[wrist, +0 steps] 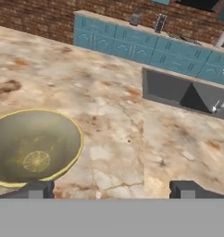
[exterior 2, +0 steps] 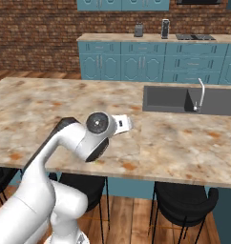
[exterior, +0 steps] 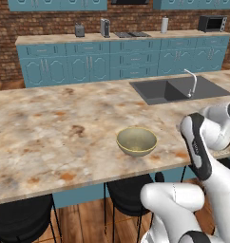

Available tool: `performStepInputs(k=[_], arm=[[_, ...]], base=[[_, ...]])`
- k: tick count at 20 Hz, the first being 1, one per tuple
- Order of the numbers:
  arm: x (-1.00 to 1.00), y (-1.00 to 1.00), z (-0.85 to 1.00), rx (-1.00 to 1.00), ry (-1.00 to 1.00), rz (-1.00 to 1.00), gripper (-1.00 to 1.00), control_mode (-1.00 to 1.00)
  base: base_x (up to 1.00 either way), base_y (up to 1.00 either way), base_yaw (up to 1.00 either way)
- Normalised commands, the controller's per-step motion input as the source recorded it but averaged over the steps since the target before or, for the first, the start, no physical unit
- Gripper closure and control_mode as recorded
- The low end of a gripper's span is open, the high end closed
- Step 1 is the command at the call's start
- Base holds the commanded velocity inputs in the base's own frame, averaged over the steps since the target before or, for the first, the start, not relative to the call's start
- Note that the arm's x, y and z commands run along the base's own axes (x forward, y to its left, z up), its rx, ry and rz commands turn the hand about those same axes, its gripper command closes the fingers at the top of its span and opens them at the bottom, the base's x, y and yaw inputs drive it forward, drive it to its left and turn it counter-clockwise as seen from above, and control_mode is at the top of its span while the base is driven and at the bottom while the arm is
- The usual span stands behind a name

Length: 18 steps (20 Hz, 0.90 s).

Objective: Pick up the bowls from the cabinet and place each bowl in front of a stool on the dining counter.

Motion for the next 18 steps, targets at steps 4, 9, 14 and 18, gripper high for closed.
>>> performStepInputs(k=[4, 9, 14, 18], arm=[[-0.96, 0.26, 0.09, -0.04, 0.0, 0.19, -1.0, -1.0], [-0.64, 0.02, 0.34, -0.01, 0.0, 0.01, -1.0, -1.0], [-0.53, 0.0, 0.29, -0.01, 0.0, 0.01, -1.0, -1.0], [-0.5, 0.12, 0.31, -0.02, 0.03, 0.08, -1.0, -1.0]], base=[[0.0, 0.0, 0.0], [0.0, 0.0, 0.0], [0.0, 0.0, 0.0], [0.0, 0.0, 0.0]])
